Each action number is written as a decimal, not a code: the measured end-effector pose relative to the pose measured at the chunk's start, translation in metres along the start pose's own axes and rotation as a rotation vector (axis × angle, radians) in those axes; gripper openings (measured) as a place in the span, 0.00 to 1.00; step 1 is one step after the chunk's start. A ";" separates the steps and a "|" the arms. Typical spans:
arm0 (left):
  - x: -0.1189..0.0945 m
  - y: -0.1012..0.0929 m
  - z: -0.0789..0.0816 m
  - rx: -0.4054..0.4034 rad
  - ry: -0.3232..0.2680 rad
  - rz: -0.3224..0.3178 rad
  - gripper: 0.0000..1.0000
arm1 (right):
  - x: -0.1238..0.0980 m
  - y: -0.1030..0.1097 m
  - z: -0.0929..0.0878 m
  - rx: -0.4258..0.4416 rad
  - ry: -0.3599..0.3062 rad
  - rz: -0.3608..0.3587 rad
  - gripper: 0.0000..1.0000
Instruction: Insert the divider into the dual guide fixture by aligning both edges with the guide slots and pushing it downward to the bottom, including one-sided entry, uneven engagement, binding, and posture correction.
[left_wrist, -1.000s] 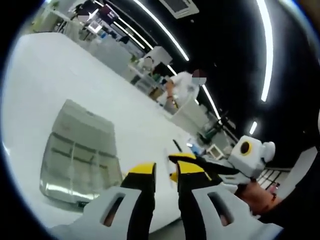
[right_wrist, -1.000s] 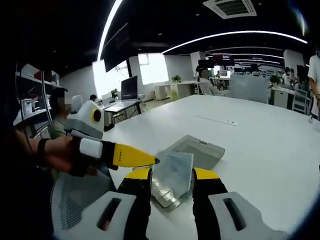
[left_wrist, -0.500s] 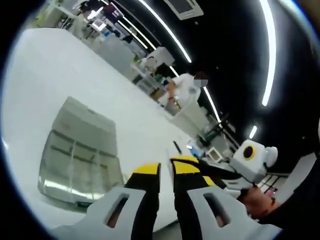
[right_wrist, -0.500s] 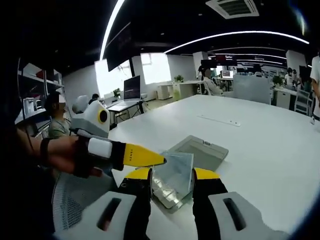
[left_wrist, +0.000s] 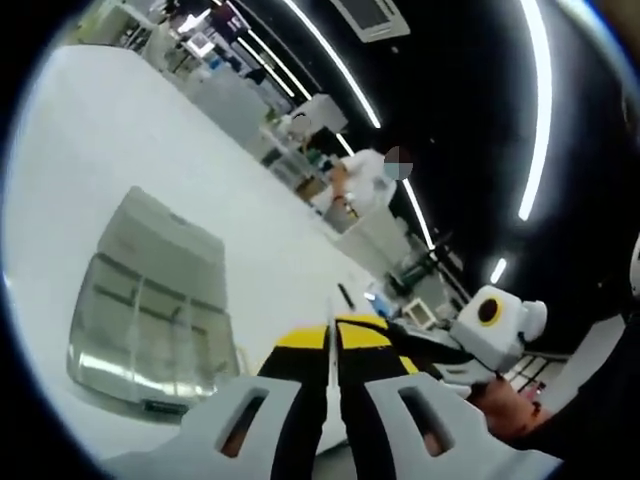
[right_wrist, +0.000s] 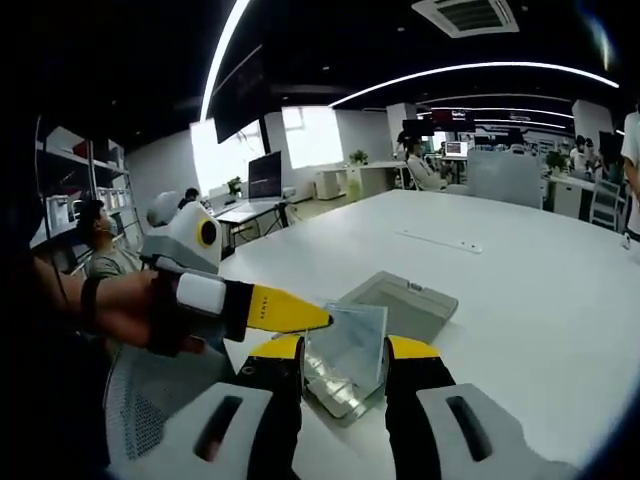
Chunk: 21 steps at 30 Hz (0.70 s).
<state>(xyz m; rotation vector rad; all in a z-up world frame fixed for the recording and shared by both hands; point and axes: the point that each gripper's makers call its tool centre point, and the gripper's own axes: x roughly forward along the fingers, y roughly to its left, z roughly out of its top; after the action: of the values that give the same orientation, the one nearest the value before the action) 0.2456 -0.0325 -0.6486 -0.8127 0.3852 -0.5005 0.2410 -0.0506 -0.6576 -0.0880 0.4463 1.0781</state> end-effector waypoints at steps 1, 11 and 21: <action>0.000 0.000 0.000 -0.005 0.001 -0.001 0.00 | 0.000 0.000 0.000 -0.001 -0.001 0.001 0.28; -0.003 0.003 -0.001 0.005 0.007 0.015 0.00 | -0.004 -0.003 -0.004 -0.041 0.026 0.006 0.19; -0.006 0.006 -0.003 0.082 0.027 0.036 0.00 | -0.004 -0.002 -0.006 -0.045 0.051 0.034 0.18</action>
<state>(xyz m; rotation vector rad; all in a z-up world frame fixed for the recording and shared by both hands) 0.2407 -0.0274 -0.6540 -0.7193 0.4010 -0.4909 0.2391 -0.0564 -0.6616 -0.1490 0.4711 1.1217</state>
